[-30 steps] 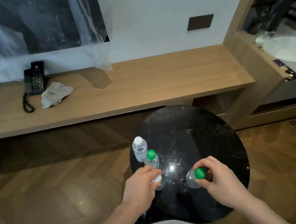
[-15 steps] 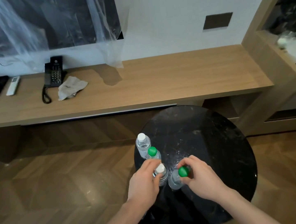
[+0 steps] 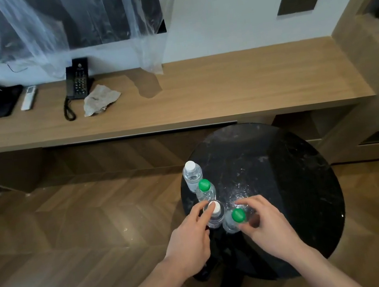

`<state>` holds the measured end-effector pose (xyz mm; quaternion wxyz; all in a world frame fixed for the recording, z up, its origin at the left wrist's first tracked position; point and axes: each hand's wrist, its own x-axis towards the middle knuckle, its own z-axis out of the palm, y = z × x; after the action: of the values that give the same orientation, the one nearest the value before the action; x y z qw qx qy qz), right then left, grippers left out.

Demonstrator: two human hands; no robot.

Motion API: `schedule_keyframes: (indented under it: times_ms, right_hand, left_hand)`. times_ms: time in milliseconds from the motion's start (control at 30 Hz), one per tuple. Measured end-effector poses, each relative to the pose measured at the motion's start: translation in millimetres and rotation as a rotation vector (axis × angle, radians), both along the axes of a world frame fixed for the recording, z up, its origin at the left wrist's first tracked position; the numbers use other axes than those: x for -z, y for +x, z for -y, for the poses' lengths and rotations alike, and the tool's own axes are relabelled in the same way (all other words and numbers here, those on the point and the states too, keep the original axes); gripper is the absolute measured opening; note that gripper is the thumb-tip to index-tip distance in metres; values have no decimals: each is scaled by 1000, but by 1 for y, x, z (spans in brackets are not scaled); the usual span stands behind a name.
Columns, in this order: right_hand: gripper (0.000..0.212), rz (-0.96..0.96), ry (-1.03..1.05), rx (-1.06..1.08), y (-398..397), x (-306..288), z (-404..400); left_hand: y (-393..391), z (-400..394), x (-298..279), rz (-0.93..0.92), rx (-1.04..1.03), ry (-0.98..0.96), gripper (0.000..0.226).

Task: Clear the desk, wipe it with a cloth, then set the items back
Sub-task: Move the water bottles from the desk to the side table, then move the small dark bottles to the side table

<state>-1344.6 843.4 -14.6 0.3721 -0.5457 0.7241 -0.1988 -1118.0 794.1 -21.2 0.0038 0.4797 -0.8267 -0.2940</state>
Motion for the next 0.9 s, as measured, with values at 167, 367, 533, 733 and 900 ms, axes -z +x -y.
schedule_keyframes:
  times_ms: [167, 367, 533, 733, 900]
  right_hand:
    - [47, 58, -117, 153, 20, -45, -7]
    - [50, 90, -213, -5, 106, -90, 20]
    - [62, 27, -143, -205, 204, -108, 65]
    - [68, -50, -47, -432, 342, -128, 114]
    - [72, -125, 35, -633, 444, -136, 145]
  left_hand:
    - [27, 15, -35, -120, -2, -39, 60]
    - [118, 50, -78, -157, -37, -176, 58]
    - [242, 60, -106, -93, -195, -267, 60]
    - [405, 49, -115, -81, -440, -347, 62]
    - [512, 22, -118, -4, -605, -375, 64]
